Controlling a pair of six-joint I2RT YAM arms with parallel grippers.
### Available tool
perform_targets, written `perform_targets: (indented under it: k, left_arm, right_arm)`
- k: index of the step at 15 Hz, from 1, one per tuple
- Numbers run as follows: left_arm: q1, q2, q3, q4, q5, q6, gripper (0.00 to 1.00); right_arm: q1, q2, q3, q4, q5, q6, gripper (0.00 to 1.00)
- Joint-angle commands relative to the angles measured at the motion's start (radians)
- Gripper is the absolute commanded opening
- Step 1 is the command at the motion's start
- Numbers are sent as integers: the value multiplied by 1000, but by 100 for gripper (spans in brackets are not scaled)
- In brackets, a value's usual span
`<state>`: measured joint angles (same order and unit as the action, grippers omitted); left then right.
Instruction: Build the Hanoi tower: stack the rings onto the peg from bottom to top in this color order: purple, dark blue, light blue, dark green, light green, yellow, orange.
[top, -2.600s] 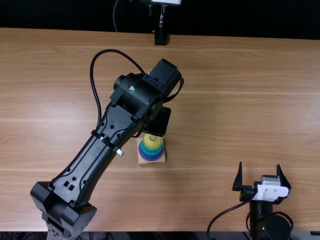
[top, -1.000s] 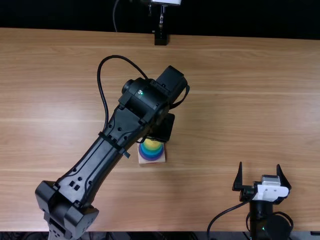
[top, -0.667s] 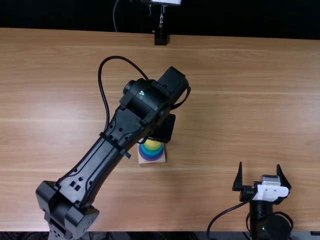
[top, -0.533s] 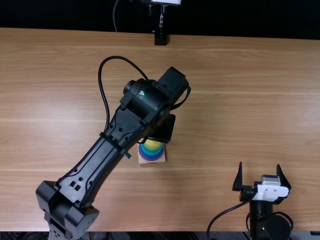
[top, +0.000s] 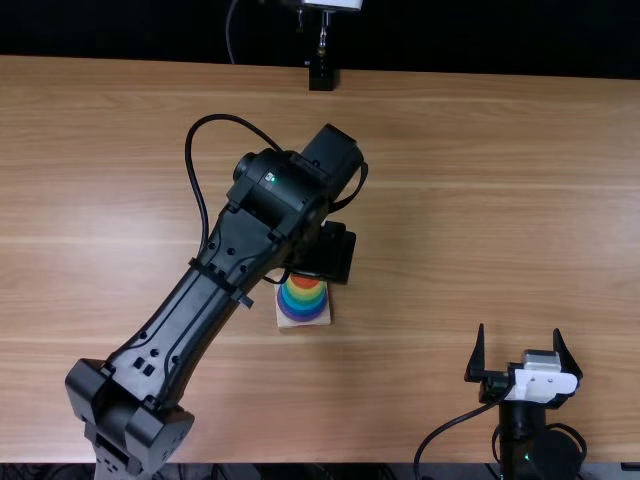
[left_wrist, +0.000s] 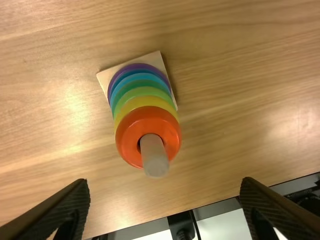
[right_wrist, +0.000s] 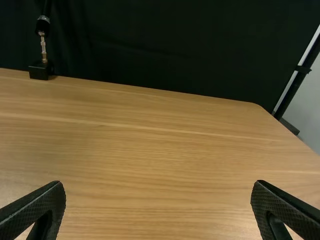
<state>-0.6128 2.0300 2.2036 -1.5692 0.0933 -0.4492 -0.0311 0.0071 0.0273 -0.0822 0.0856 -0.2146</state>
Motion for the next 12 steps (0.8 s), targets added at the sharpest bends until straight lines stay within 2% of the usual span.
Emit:
perform_targets:
  k: [1, 3, 4, 5, 6, 7, 8, 9, 12]
  left_arm:
    - [47, 19, -24, -2, 10, -5, 100]
    - [104, 3, -22, -2, -3, -5, 100]
    - [125, -37, -24, -2, -36, -4, 100]
    - [151, -102, -33, 32, -84, 2, 100]
    - [176, -157, -77, 74, -150, 6, 100]
    - [197, -202, -140, 130, -196, 7, 100]
    - [214, -271, -212, 211, -209, 31, 100]
    - [251, -356, -311, 317, -209, 83, 100]
    - [343, -605, -639, 627, -206, 272, 100]
  right_arm:
    - [-6, -7, -12, -16, -3, -3, 100]
    - [-6, -7, -12, -16, -3, -3, 100]
    - [-6, -7, -12, -16, -3, -4, 100]
    - [-6, -7, -12, -16, -5, -3, 100]
    - [-6, -7, -12, -16, -3, -3, 100]
    - [-6, -7, -12, -15, -3, -3, 100]
    - [-6, -7, -12, -16, -3, -3, 100]
    - [-6, -7, -12, -16, -3, -3, 100]
    - [-6, -7, -12, -16, -3, -3, 100]
